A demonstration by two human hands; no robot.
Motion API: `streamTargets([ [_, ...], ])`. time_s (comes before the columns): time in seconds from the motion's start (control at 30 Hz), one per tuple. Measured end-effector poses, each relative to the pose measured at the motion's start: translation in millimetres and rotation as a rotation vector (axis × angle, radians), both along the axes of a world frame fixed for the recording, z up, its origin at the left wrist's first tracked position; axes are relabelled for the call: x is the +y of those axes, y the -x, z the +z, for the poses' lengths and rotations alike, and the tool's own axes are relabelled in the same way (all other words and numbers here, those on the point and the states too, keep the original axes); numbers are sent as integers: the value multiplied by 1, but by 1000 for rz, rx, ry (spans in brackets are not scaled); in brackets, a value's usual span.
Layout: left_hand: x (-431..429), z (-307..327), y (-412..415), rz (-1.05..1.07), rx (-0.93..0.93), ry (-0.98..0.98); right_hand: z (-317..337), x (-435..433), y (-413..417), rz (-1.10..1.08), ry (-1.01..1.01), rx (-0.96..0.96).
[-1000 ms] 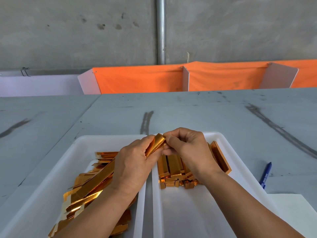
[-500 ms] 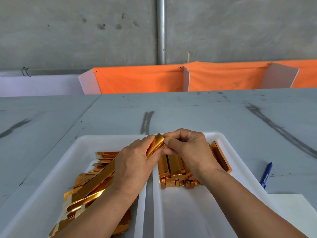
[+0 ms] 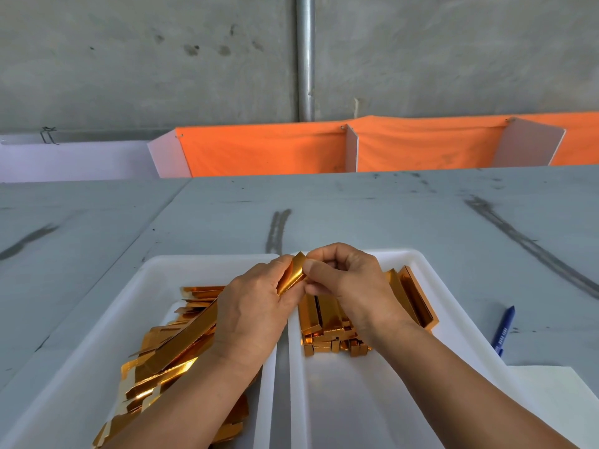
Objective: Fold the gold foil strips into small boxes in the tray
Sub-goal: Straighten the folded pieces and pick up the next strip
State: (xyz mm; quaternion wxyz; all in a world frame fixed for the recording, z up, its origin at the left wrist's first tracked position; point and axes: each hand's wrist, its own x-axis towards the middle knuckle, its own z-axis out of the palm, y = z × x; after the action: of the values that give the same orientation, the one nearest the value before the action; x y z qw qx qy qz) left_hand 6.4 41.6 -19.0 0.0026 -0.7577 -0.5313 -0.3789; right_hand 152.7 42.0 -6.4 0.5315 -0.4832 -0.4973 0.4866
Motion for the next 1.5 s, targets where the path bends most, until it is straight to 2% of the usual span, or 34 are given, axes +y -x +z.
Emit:
streamTargets([
  [0.27,-2,1,-1,-20,38,8,-1,1,-3,-55,-10,-108],
  [0.47,-2,2,-2,-11,39,8,-3,2,-1,-29,-4,-45],
  [0.73,-3,0,-4,-71,47,23,-3,5,-6,-103,-18,-90],
  [1.0,6,-4,-1,-62,-172,88,1,6,-4,-31,88,16],
  [1.13,6,-5,-3,-111,-157,109,0,4,1,52,118,-70],
  [1.23,6,-1,0,-152,-182,185,1,5,-3,-13,89,-90],
  [1.3,14,4,12,-81,-250,229,3,9,-13,-110,82,-97],
  [1.37,24,7,30,112,-211,273,2,12,-22,-200,87,-233],
  [1.43,31,6,49,335,-42,416,-2,14,-25,-205,106,-328],
  [1.5,33,1,62,454,148,624,-6,16,-24,-163,119,-387],
])
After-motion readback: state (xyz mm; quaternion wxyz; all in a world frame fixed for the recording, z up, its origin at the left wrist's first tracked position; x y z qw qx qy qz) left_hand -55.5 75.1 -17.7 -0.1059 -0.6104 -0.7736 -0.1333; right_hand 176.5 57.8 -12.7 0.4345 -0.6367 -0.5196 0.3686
